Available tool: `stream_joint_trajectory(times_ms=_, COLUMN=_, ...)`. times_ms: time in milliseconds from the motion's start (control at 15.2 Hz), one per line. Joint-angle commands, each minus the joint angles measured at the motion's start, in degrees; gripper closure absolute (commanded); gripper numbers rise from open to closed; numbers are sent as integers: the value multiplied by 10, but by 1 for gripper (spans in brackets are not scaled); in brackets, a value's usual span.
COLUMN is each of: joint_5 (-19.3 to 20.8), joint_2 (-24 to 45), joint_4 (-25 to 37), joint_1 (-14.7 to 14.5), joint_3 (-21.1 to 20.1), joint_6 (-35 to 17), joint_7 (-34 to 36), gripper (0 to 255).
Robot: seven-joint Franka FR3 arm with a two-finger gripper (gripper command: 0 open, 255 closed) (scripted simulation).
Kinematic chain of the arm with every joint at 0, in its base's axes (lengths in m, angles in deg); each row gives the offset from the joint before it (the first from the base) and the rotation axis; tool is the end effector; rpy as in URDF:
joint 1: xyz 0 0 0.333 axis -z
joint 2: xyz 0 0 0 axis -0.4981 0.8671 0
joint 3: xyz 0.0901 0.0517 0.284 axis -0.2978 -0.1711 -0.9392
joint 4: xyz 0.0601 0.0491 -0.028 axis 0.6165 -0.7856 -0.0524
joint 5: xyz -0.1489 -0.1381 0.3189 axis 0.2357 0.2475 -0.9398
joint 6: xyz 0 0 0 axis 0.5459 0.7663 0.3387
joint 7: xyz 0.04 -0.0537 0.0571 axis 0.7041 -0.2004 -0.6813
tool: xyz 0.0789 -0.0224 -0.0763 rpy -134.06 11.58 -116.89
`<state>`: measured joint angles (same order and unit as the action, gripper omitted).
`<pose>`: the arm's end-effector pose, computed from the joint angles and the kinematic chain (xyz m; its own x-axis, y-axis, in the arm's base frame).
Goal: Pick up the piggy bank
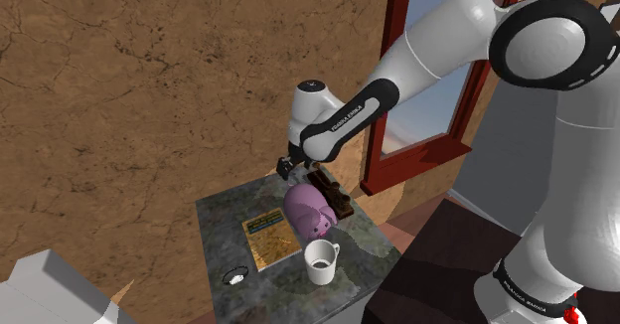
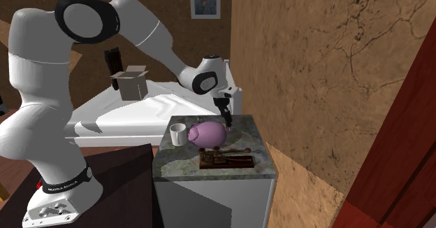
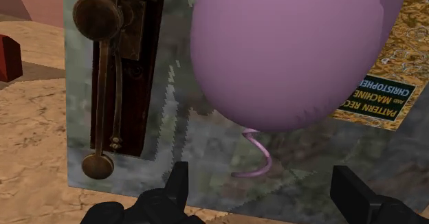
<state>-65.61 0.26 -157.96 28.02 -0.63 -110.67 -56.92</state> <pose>0.5872 0.1174 0.2783 0.9709 -0.0836 0.2246 -0.0741 -0.9960 -0.0505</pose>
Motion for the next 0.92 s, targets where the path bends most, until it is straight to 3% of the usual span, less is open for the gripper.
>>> stream_joint_trajectory(times_ms=0, joint_5=11, joint_2=46, joint_4=37, joint_1=-12, joint_3=6, joint_6=-10, joint_7=16, gripper=0)
stream_joint_trajectory(times_ms=660, joint_5=25, joint_2=98, joint_4=45, joint_1=-22, joint_3=20, joint_6=-53, joint_7=28, gripper=0)
stream_joint_trajectory(times_ms=726, joint_5=26, joint_2=98, joint_4=45, joint_1=-23, joint_3=20, joint_6=-54, joint_7=28, gripper=255)
stream_joint_trajectory(times_ms=858, joint_5=26, joint_2=98, joint_4=44, joint_1=-23, joint_3=20, joint_6=-54, joint_7=28, gripper=255)
